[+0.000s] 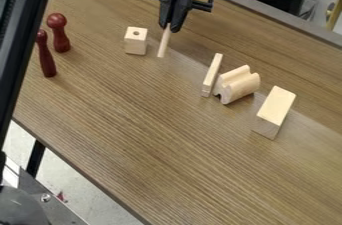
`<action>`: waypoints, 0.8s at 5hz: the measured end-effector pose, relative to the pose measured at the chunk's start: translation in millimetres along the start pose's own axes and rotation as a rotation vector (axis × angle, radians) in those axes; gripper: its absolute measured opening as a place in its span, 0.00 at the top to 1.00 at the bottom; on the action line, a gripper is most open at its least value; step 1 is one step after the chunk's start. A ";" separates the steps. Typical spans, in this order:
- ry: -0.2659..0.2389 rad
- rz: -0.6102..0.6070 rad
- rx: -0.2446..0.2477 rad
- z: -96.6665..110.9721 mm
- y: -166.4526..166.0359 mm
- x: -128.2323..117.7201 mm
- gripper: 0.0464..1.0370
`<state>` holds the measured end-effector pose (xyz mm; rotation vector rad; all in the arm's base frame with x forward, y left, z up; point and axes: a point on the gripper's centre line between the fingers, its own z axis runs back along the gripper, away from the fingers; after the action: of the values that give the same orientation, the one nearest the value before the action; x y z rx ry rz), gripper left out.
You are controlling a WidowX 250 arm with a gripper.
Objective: Move the cylinder from the block with hole to the table
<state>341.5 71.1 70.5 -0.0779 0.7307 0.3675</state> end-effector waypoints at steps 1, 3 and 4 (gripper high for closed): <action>0.022 -0.014 -0.058 -3.2 4.2 3.1 0.95; 0.083 -0.002 -0.055 -21.6 6.1 15.7 0.76; 0.089 -0.002 -0.055 -24.9 5.9 18.3 0.47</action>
<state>336.1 77.2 40.1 -0.1472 0.8090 0.3844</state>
